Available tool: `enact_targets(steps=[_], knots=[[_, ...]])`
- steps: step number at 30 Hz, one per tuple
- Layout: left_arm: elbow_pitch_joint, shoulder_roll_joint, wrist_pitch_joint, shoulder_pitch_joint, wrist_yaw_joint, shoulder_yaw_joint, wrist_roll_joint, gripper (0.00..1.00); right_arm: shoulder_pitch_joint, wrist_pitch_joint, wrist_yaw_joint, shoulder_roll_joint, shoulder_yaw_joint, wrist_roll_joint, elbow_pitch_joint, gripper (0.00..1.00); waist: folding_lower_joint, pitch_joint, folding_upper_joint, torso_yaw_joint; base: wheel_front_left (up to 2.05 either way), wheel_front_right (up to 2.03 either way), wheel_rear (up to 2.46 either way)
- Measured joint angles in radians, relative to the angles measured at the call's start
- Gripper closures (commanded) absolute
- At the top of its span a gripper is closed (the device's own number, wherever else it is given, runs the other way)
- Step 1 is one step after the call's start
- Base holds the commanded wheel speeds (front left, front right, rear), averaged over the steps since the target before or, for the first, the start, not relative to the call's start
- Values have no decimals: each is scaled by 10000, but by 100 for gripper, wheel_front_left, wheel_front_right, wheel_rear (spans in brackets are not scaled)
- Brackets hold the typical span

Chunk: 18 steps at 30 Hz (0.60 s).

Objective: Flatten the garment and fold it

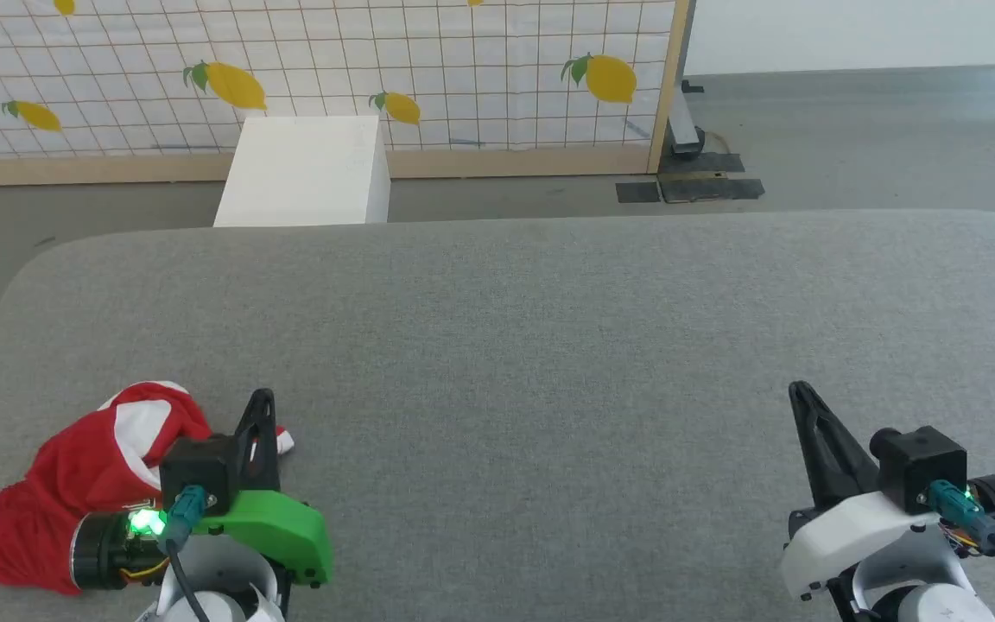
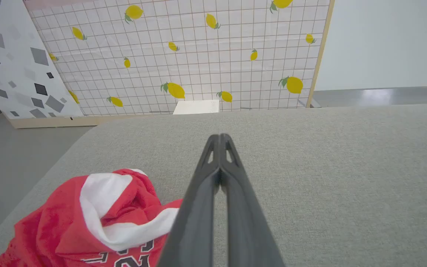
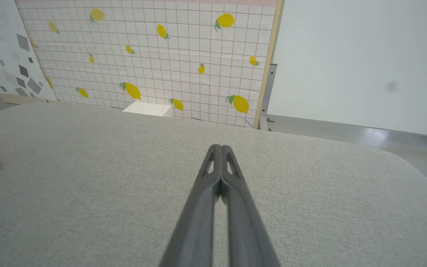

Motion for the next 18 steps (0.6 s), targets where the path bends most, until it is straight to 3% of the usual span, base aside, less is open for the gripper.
enact_targets(steps=[18], knots=[[0,0,0,0,0,0,0,100,0,0,0,0,2,0,0,100,0,0,0,0,0,0,0]])
